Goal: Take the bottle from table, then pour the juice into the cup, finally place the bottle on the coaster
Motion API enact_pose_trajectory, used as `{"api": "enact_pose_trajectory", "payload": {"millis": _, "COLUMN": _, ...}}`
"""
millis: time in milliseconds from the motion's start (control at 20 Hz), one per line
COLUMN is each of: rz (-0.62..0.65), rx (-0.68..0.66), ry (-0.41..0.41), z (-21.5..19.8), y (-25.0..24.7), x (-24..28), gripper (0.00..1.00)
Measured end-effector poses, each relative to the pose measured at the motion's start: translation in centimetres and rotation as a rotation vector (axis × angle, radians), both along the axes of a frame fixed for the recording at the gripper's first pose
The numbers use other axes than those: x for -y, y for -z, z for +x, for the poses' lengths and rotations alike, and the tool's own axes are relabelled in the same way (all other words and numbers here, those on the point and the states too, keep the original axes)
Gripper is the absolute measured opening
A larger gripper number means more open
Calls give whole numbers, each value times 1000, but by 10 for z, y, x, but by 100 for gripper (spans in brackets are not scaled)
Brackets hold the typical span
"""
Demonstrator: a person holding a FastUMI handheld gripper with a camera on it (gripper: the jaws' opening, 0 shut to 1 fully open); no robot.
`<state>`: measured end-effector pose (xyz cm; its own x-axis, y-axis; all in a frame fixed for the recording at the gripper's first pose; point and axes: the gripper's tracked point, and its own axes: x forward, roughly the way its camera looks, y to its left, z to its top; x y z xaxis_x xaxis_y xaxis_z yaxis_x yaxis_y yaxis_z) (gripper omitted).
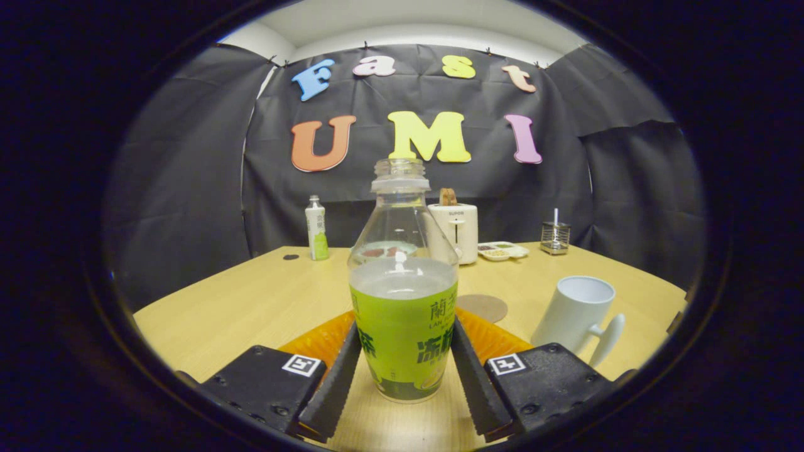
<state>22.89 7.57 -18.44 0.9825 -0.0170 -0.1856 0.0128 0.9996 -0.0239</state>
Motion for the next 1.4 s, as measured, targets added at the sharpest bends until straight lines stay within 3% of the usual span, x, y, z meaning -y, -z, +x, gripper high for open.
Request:
{"api": "enact_pose_trajectory", "payload": {"millis": 200, "rz": 3, "rx": -46, "ry": -31, "z": -8, "y": -1, "x": -12, "gripper": 80}}
{"api": "enact_pose_trajectory", "payload": {"millis": 550, "rz": 125, "rx": -82, "ry": -91, "z": -18, "y": -21, "x": -29, "gripper": 80}}
{"api": "enact_pose_trajectory", "payload": {"millis": 750, "rz": 203, "rx": -90, "ry": -85, "z": -16, "y": -34, "x": -26, "gripper": 80}}
{"api": "enact_pose_trajectory", "payload": {"millis": 1400, "rz": 709, "rx": -139, "ry": -107, "z": -16, "y": -53, "x": -6, "gripper": 80}}
